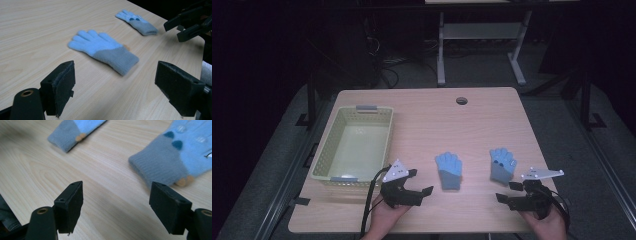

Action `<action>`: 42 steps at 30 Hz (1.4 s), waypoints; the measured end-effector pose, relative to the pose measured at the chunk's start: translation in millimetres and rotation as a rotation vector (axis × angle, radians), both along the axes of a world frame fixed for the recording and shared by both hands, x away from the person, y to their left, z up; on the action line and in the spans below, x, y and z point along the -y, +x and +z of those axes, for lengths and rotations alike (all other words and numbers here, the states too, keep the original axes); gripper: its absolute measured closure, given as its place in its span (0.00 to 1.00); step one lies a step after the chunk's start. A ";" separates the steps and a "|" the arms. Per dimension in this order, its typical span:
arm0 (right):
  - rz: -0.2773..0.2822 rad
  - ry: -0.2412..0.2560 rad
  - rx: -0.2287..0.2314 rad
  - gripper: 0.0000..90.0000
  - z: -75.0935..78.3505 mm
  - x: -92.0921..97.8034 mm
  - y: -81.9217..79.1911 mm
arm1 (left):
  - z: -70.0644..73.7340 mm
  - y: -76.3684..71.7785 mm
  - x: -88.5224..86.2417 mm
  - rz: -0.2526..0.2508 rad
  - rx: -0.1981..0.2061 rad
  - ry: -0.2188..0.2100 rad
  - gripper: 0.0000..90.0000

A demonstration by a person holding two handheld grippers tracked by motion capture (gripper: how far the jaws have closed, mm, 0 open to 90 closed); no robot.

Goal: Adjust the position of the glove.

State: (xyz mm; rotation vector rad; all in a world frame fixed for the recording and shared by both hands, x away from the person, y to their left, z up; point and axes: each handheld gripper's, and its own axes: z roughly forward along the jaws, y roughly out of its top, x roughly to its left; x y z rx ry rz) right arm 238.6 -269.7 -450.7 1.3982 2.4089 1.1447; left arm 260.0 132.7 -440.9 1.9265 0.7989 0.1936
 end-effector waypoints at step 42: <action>0.006 -0.107 0.021 0.27 40.0 -9.1 53.7 | 3.8 -4.1 -3.4 0.014 0.016 -0.001 0.19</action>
